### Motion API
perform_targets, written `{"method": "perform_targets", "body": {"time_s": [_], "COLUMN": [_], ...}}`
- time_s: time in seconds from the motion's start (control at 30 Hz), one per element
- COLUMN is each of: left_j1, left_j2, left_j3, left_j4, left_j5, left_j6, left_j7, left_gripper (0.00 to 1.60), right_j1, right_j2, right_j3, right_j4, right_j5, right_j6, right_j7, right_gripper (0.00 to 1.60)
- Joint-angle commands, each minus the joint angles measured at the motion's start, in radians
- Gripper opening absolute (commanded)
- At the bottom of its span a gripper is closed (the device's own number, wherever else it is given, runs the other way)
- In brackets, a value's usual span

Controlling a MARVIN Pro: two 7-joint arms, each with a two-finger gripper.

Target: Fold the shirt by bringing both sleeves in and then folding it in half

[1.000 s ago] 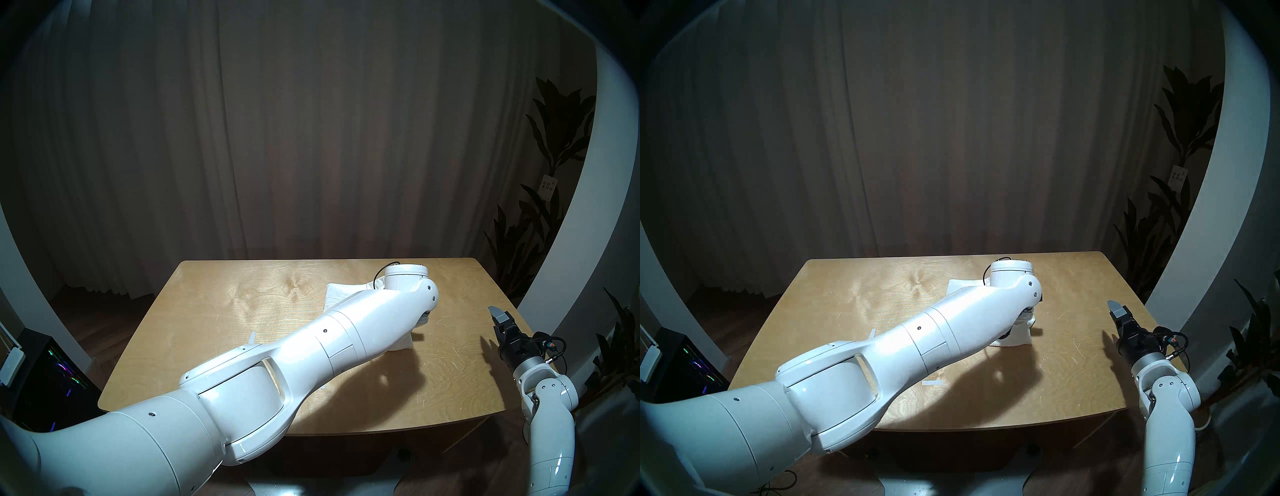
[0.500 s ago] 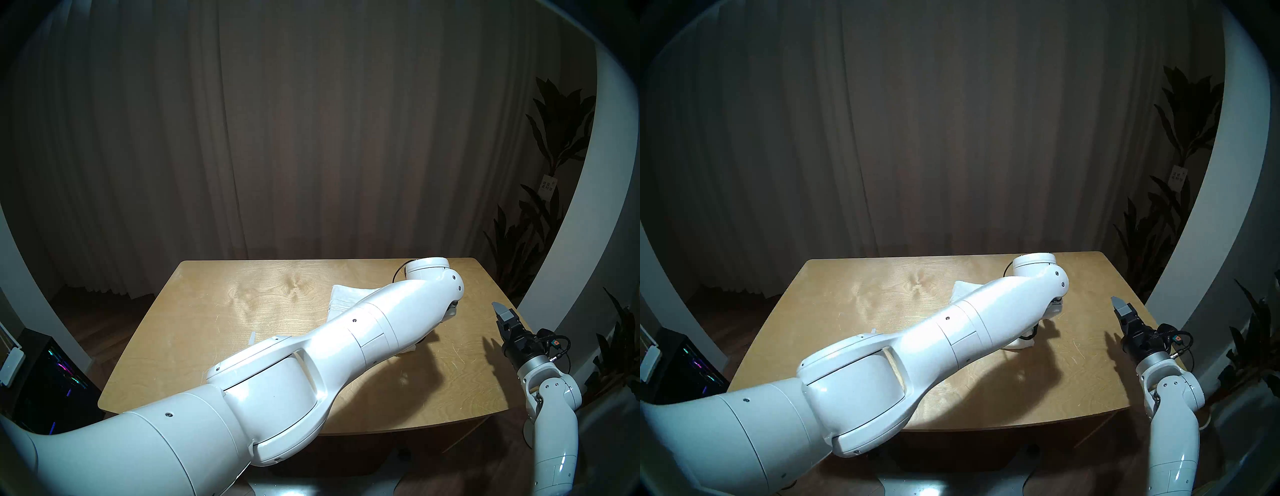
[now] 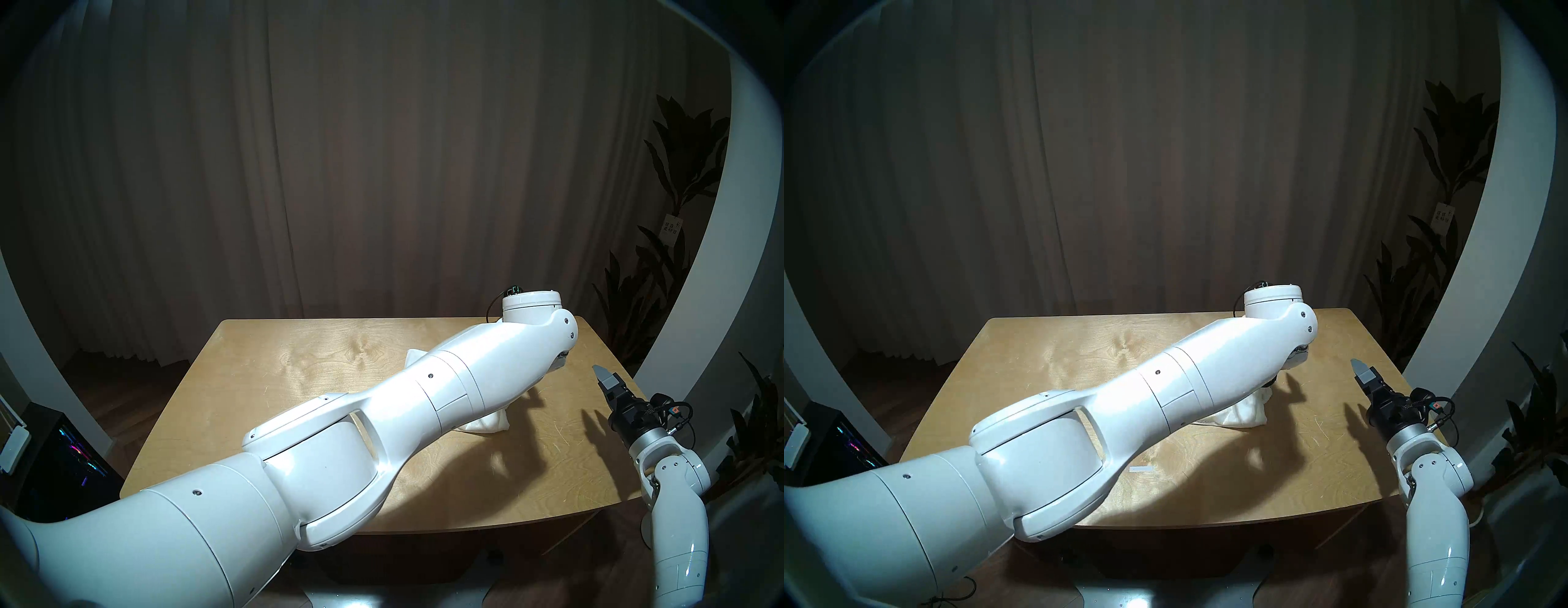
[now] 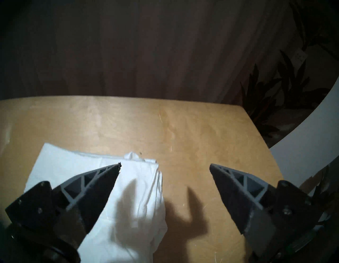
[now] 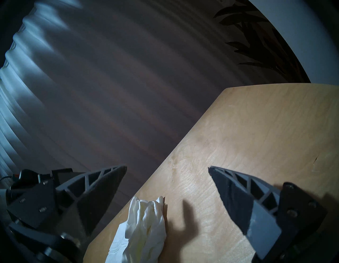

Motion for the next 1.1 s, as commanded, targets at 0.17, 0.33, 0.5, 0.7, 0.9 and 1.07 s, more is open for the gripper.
{"method": "perform_targets", "body": {"time_s": [0.17,0.33,0.5,0.7,0.9,1.07], "left_j1": [-0.031,-0.024,-0.015,-0.004,0.001,0.003], "left_j2": [0.172,0.228,0.306,0.37,0.442,0.504], "left_j3": [0.005,0.001,-0.008,-0.015,-0.022,-0.028], "left_j4": [-0.015,0.003,0.038,0.072,0.103,0.121], "left_j5": [0.101,0.118,0.135,0.147,0.164,0.177], "left_j6": [-0.026,-0.031,-0.038,-0.047,-0.062,-0.079], "left_j7": [0.078,0.102,0.121,0.135,0.148,0.155], "left_gripper": [1.6,1.6,1.6,1.6,1.6,1.6], "right_j1": [0.056,0.068,0.084,0.092,0.106,0.12], "right_j2": [0.014,0.011,0.008,0.006,0.007,0.01], "right_j3": [-0.077,-0.116,-0.17,-0.216,-0.264,-0.299], "right_j4": [-0.09,-0.106,-0.123,-0.132,-0.139,-0.141], "right_j5": [-0.062,-0.086,-0.119,-0.149,-0.187,-0.223], "right_j6": [-0.038,-0.046,-0.054,-0.061,-0.072,-0.083], "right_j7": [0.018,0.018,0.015,0.012,0.007,0.001], "right_gripper": [1.6,1.6,1.6,1.6,1.6,1.6]}}
